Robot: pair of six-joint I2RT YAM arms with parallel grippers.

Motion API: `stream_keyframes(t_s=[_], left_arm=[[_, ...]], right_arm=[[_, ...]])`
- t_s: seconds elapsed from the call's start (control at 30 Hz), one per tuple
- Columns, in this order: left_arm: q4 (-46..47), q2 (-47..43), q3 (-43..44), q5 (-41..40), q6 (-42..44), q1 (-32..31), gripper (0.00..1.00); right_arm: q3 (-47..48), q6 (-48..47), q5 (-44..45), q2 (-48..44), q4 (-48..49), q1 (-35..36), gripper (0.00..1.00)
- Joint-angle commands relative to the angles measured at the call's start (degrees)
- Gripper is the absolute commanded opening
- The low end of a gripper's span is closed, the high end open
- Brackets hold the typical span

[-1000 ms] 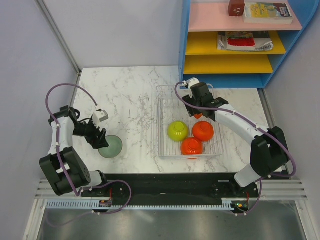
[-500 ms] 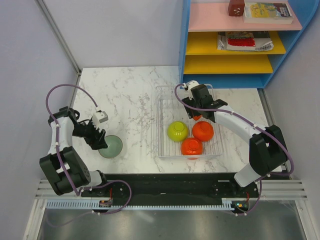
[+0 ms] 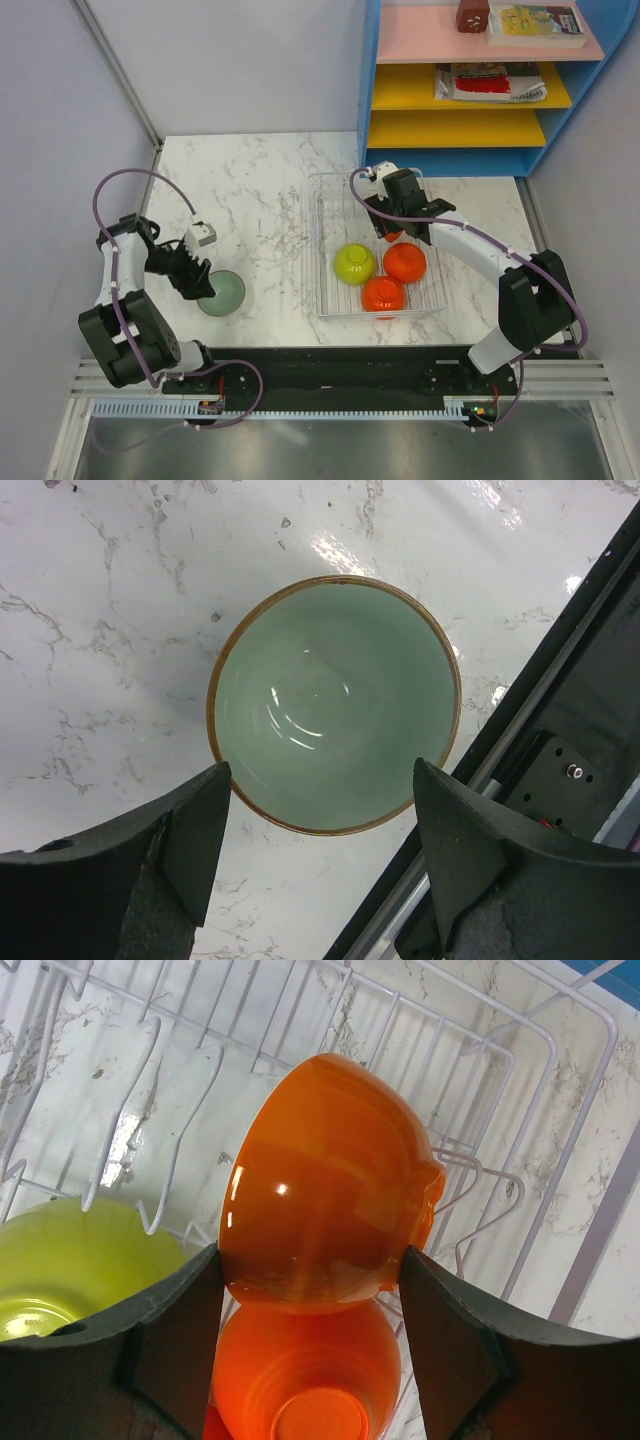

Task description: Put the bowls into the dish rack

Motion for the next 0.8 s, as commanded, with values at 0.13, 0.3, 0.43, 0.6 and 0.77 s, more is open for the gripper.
stream_keyframes(t_s=[0.13,0.3,0.43,0.6,0.77], left_arm=[[-0.7,1.6,1.1,-0.6,2.3,0.6,0.79],[3.5,4.9,1.2,-0.6,0.3,0.6,0.77],[7.6,8.1,2.2,-0.3,-2.4,0.6,0.75],[8.4,10.4,3.8,1.0,-3.5,0.5,0.74],[9.4,12.0,3.0,0.7,-3.3,0.6,0.64]], right_arm=[[4.3,-2.0,-1.9,-2.2,-5.5,0.4,0.70],[6.5,-2.7,-2.2,-4.0,-7.4,0.4,0.72],[7.7,-3.3,-2.9,-6.0,-8.0,0.4,0.73],[8.9,-3.8,-4.0,-6.6,-9.0,0.5,0.75],[10.2,-4.2,-5.1,-6.4,-9.3,0.5,0.82]])
